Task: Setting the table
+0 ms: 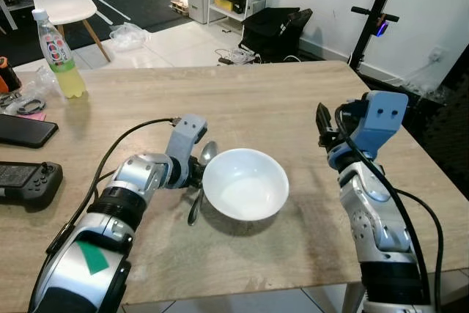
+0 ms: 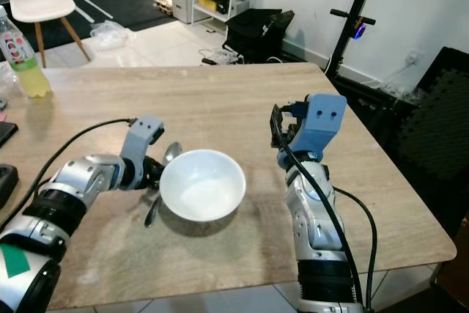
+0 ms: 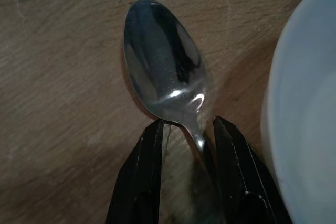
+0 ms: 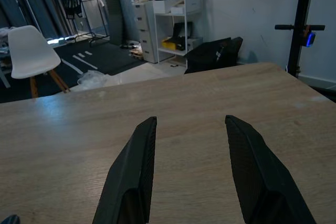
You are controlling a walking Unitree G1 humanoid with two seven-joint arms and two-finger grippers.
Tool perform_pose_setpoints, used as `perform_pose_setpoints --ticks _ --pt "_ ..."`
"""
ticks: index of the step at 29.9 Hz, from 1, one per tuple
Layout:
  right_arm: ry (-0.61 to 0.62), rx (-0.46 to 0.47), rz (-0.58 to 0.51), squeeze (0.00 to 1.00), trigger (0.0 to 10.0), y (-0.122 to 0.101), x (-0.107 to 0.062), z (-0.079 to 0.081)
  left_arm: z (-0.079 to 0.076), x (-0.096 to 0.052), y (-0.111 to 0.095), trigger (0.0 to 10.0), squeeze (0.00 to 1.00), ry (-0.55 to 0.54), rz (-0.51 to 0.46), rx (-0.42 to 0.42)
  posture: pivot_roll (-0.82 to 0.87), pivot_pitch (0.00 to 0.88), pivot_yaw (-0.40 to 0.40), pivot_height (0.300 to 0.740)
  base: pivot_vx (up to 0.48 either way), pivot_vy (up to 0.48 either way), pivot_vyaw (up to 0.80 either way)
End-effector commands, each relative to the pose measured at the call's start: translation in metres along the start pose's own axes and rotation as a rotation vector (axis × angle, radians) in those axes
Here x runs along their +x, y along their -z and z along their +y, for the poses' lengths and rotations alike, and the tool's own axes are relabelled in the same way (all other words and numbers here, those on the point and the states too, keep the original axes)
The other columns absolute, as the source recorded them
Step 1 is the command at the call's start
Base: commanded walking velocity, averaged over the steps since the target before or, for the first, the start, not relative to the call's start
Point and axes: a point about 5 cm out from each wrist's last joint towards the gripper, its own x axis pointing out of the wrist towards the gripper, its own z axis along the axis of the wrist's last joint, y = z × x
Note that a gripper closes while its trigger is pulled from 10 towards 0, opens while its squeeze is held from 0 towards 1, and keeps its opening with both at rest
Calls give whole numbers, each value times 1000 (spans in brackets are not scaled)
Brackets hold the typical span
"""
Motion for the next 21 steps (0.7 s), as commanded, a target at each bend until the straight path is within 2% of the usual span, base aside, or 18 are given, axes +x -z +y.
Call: perform_pose_setpoints --ticks 1,2,3,4,5,7,10,15,18,20,21 --pt "13 9 7 0 10000 4 -4 -2 1 5 18 5608 0 -17 78 3 201 147 74 740 0 0 0" --pt "15 9 7 0 10000 4 -4 -2 1 5 22 3608 0 -22 93 4 202 148 76 740 0 0 0" --pt "16 10 7 0 10000 5 -4 -2 1 6 24 2980 0 -25 102 4 203 148 78 740 0 0 0" --pt "18 10 7 0 10000 5 -4 -2 1 6 29 1333 0 -28 119 3 204 148 79 740 0 0 0" --pt "18 10 7 0 10000 5 -4 -2 1 6 29 1333 0 -28 119 3 204 148 79 740 0 0 0" --pt "21 11 7 0 10000 5 -5 -2 0 7 37 0 0 -29 142 -3 206 150 81 740 0 0 0" --pt "23 13 9 0 10000 5 -5 -2 2 6 48 0 0 -40 167 -44 210 153 81 740 0 0 0" --pt "23 15 10 0 10000 6 -5 -2 5 5 49 0 0 -78 166 -89 218 155 79 740 0 0 0" --pt "19 19 11 0 10000 6 -4 0 9 1 50 0 0 -140 168 -163 221 158 81 740 0 0 0" --pt "18 19 10 0 10000 6 -4 0 10 0 51 0 0 -152 170 -184 221 158 81 740 0 0 0" --pt "17 20 10 0 10000 6 -4 0 11 -2 53 4784 0 -171 176 -219 222 159 82 740 0 0 0"
